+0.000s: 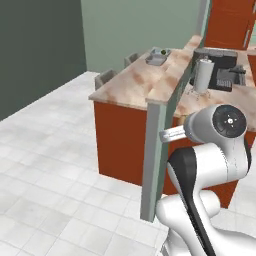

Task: Place the cold items (peach and lime) from the fridge in one tupperware on the dining counter. Place the warm items (kebab skewer and hot dog) in the stove area in another tupperware.

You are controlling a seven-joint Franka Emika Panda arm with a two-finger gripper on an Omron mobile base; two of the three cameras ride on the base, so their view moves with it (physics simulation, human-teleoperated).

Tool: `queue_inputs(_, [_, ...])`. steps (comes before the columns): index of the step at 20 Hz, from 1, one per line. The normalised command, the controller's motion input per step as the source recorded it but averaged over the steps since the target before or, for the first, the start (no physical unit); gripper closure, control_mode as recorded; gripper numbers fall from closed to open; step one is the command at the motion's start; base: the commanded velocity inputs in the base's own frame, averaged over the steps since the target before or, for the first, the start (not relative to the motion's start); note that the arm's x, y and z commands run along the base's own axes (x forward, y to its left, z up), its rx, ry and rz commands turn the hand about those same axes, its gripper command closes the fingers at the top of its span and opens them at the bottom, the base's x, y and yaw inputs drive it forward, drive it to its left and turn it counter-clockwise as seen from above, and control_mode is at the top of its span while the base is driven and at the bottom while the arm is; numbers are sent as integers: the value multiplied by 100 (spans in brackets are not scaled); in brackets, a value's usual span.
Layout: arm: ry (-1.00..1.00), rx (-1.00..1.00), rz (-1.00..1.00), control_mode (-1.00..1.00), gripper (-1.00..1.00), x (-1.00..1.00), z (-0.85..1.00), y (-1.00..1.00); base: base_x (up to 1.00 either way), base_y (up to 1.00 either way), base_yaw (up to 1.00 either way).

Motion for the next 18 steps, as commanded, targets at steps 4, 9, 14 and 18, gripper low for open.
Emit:
queue_inputs(4, [0, 0, 0, 100, 100, 0, 0, 0, 44, 100, -40])
queue_inputs(9, [0, 0, 0, 100, 100, 0, 0, 0, 56, 100, -46])
queue_inputs(14, [0, 0, 0, 100, 100, 0, 0, 0, 51, 100, -43])
queue_inputs(18, [0, 0, 0, 100, 100, 0, 0, 0, 51, 100, -41])
